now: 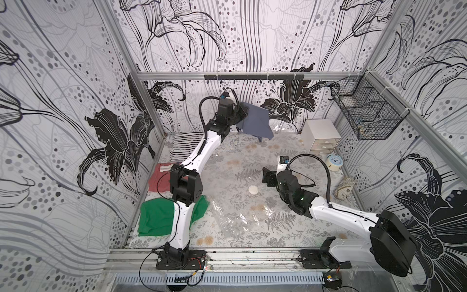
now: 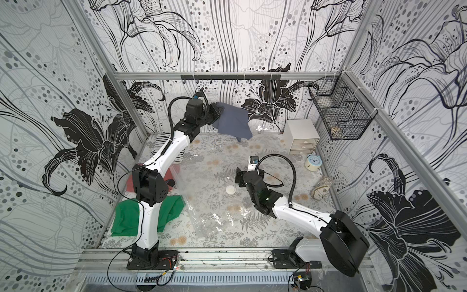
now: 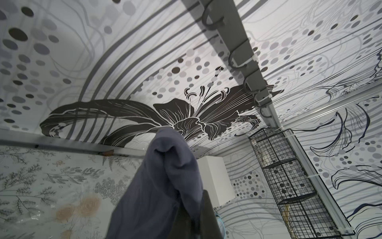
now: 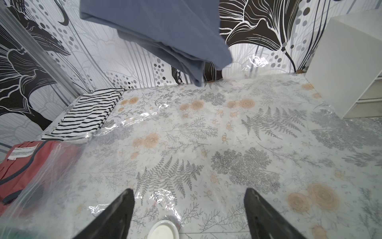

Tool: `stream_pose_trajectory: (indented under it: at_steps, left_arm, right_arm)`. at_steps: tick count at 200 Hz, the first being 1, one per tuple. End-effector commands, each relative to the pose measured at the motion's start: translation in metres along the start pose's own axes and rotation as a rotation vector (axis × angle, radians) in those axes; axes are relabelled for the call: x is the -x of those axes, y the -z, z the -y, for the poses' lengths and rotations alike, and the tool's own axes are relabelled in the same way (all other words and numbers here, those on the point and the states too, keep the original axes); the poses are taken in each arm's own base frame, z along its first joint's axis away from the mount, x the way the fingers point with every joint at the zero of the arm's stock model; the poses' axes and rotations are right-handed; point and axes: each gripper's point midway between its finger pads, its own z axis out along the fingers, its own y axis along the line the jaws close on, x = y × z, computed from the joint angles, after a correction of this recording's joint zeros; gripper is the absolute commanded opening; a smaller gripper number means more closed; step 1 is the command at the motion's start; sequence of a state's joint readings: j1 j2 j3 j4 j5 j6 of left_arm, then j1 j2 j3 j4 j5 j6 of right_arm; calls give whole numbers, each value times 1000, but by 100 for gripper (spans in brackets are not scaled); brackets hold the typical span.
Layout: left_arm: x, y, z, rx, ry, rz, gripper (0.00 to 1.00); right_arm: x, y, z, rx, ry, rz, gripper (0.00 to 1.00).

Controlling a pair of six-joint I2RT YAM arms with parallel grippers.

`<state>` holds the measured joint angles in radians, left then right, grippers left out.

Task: Take the tank top out of the vacuum bag
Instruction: Place the tank top at the center of the board.

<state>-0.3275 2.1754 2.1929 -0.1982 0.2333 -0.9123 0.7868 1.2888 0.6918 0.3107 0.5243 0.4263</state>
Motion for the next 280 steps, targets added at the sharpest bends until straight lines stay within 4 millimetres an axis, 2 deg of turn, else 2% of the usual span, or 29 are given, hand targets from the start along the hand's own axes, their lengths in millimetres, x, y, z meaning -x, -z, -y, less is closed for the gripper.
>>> stream_pose_trajectory:
  at_steps: [1, 19, 38, 58, 81, 97, 120, 152, 193, 218, 259, 276, 280]
  left_arm:
    - [49, 15, -4, -11, 37, 156, 0]
    - [39, 0, -83, 85, 165, 125, 0]
    - [12, -13, -169, 182, 239, 51, 0]
    - [-11, -21, -231, 257, 209, -38, 0]
    - [-23, -22, -280, 295, 226, -149, 0]
    - [-25, -17, -291, 281, 226, -190, 0]
    - [-23, -6, -305, 377, 175, -232, 0]
    - [-17, -3, -322, 411, 184, -303, 0]
    - [6, 13, -324, 486, 108, -258, 0]
    - [14, 14, -322, 477, 101, -245, 3]
    - [23, 25, -347, 577, 95, -216, 0]
    - [29, 26, -349, 595, 88, -195, 3]
    - [30, 26, -349, 602, 86, -188, 8]
  right_arm:
    - [5, 1, -1, -4, -1, 15, 86]
    - [4, 1, -1, -2, -1, 11, 86]
    - [5, 1, -1, -1, 0, 14, 86]
    - [5, 0, -3, -1, 8, 7, 86]
    - [3, -2, -4, -1, 13, -7, 86]
    - [1, -4, -4, -3, 13, -12, 86]
    - [-1, -5, -4, -10, 18, -17, 86]
    - [-2, -8, -7, -2, 17, -26, 86]
    - [-4, -9, -8, 2, 15, -32, 86]
    - [-4, -9, -9, 4, 15, -36, 86]
    - [1, -6, -5, -7, 22, -19, 86]
    - [4, -5, -5, -12, 30, -11, 86]
    - [5, -5, -4, -14, 31, -9, 86]
